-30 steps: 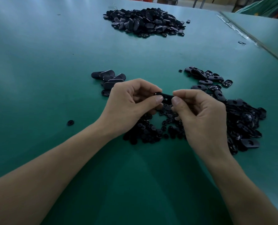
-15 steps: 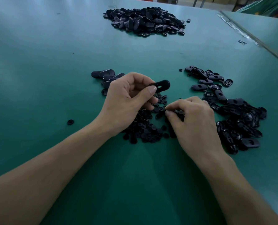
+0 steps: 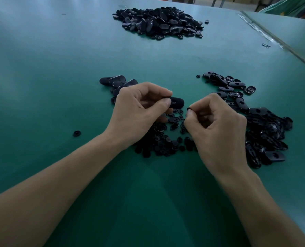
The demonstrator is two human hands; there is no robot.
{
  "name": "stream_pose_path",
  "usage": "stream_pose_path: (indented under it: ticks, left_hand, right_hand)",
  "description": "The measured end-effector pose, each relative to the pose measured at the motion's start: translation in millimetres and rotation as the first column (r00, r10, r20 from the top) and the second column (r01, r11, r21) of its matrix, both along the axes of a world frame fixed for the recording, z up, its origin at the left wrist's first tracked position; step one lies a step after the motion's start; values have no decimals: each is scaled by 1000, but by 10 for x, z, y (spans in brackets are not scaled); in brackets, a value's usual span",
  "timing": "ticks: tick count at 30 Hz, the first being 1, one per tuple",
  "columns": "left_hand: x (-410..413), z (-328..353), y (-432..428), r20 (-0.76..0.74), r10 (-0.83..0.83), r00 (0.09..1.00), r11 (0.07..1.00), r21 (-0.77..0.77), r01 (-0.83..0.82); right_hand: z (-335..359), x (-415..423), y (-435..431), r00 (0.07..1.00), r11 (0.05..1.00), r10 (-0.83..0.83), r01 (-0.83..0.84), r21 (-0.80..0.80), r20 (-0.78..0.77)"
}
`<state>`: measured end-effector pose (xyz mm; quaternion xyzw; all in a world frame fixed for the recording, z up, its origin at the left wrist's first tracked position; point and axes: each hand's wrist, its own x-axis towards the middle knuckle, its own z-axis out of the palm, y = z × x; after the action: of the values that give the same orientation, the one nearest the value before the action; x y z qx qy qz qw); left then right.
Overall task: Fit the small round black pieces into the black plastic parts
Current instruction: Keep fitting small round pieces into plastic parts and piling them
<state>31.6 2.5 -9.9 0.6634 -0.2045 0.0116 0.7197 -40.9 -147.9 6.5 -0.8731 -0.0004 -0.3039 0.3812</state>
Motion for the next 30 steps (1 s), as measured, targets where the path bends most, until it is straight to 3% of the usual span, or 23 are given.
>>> stream_pose_path:
  ticks: [15, 23, 30]
  left_hand:
    - [18, -19, -3, 2, 30, 1000, 996, 82, -30]
    - [-10, -20, -11, 123, 32, 992, 983, 176, -53]
    - [-39, -27, -31, 120, -14, 993, 991, 135, -2]
  right_hand:
    - [-2, 6, 10, 998, 998, 34, -31, 46, -59]
    - [30, -12, 27, 996, 994, 87, -85, 72, -20]
    - [-4, -6, 19, 998, 998, 52, -51, 29, -22]
